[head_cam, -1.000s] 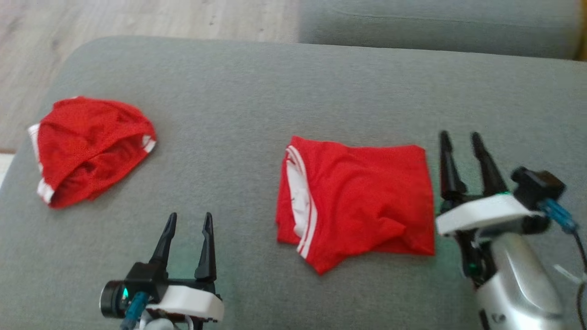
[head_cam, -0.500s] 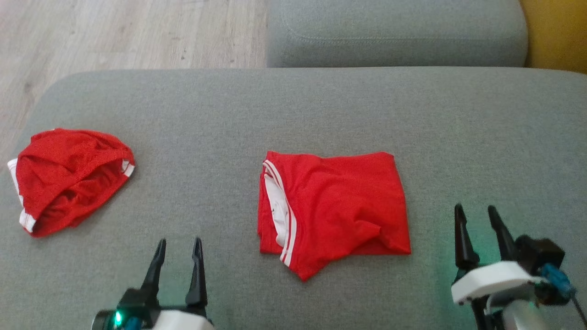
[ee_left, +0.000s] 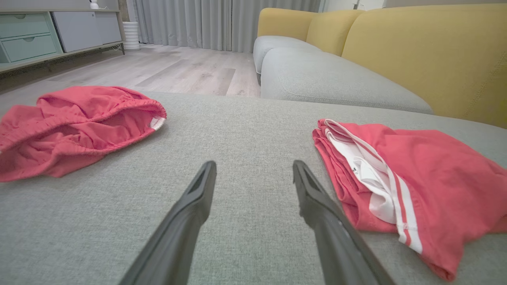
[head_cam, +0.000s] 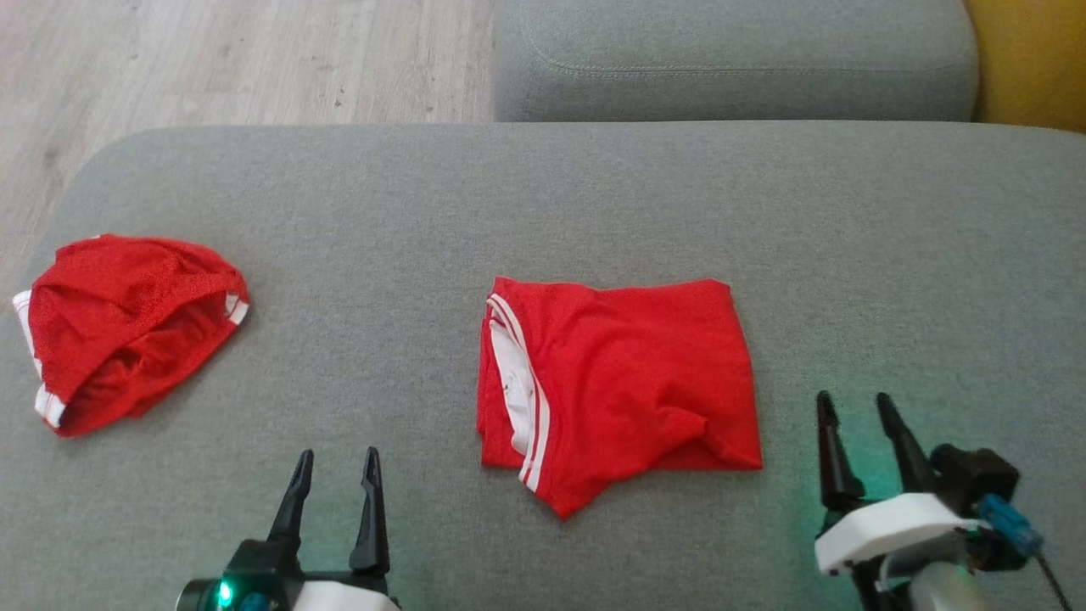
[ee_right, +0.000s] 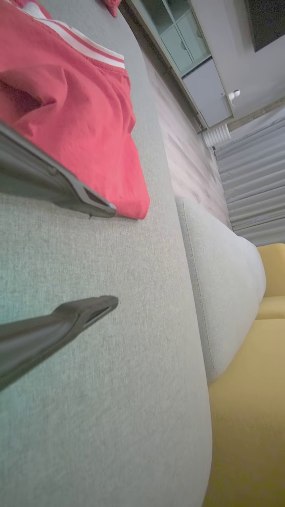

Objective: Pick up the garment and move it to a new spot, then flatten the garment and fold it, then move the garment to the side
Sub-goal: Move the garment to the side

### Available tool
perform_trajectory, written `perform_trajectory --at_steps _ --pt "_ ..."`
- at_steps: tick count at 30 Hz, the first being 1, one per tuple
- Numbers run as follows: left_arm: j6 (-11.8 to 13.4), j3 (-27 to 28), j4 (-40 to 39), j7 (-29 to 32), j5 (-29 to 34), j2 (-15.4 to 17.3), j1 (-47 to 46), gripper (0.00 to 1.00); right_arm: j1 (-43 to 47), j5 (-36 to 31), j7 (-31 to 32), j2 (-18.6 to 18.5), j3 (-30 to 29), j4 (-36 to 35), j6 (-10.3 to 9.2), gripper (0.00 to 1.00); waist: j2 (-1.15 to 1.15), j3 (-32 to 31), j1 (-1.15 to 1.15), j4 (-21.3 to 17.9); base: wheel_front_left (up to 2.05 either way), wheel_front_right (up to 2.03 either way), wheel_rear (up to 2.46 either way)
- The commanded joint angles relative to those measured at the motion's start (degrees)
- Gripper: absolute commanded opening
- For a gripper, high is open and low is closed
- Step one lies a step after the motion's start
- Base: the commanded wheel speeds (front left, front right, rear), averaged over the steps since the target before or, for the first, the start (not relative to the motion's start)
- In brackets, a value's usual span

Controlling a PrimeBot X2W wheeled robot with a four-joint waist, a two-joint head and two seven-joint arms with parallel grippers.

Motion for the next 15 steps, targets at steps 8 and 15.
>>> perform_trajectory --at_steps 8,15 --pt "0.0 0.2 -1.1 -0.5 -0.8 0.1 -2.9 1.0 -5.6 -0.5 -0.8 -0.1 11.6 -2.4 -0.04 1.0 0.0 1.1 0.0 1.8 0.0 0.0 0.0" --pt "0.0 -0.6 -0.8 -0.5 -1.3 0.1 -3.3 1.0 -7.4 -0.8 -0.8 -1.9 31.0 -1.3 -0.04 1.0 0.0 2.0 0.0 4.1 0.0 0.0 0.0"
